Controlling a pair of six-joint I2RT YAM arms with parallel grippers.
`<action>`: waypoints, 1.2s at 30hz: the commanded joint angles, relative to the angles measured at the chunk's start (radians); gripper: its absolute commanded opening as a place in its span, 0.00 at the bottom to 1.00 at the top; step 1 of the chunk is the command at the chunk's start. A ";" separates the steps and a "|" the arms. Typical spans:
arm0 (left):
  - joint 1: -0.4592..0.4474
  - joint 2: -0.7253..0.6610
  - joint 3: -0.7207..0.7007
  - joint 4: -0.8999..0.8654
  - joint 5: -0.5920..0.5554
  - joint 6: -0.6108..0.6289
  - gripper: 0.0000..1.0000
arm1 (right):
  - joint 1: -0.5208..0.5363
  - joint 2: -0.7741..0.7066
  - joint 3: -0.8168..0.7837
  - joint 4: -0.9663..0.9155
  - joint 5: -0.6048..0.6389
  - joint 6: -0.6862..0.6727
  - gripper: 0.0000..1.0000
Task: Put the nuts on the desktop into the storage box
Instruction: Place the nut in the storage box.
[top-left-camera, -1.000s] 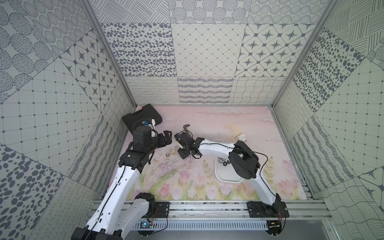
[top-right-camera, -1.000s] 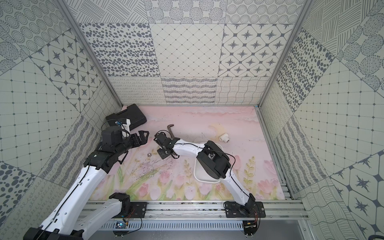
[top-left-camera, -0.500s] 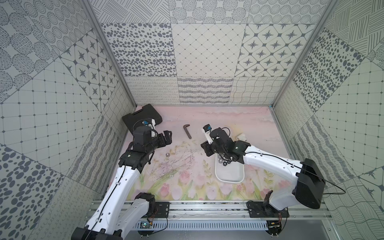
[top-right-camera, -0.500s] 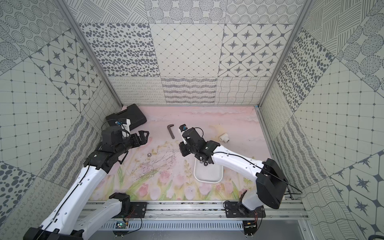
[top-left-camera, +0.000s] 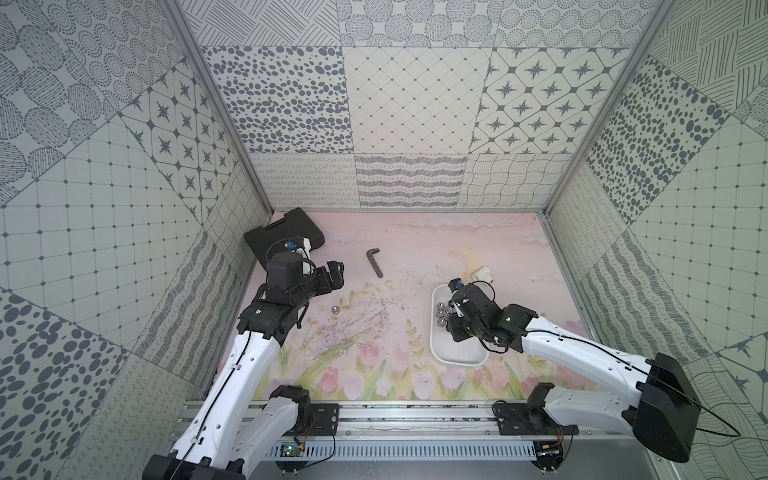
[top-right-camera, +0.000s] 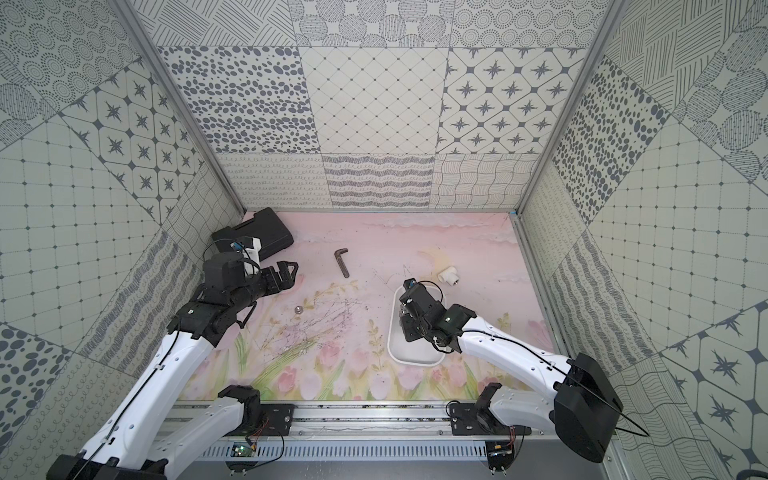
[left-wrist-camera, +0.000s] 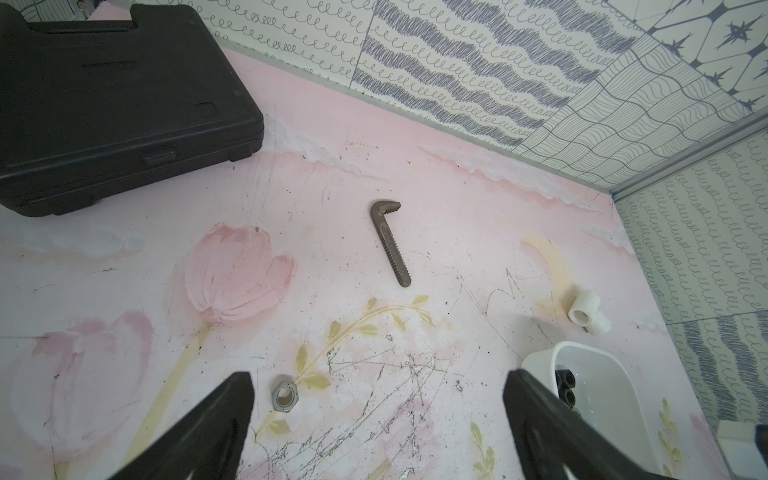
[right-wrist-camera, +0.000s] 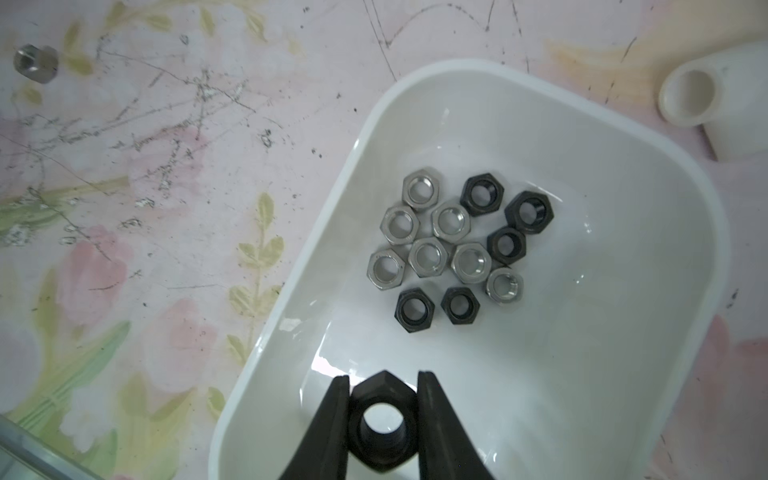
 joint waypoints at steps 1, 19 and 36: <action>0.000 0.004 -0.002 0.022 -0.002 0.001 0.99 | -0.003 0.052 0.002 0.006 0.017 0.040 0.20; 0.000 0.005 0.000 0.020 -0.006 0.004 0.99 | 0.010 0.272 0.059 0.121 -0.039 0.035 0.21; 0.000 0.010 0.004 0.023 -0.006 0.008 0.99 | 0.034 0.317 0.118 0.110 0.018 0.022 0.49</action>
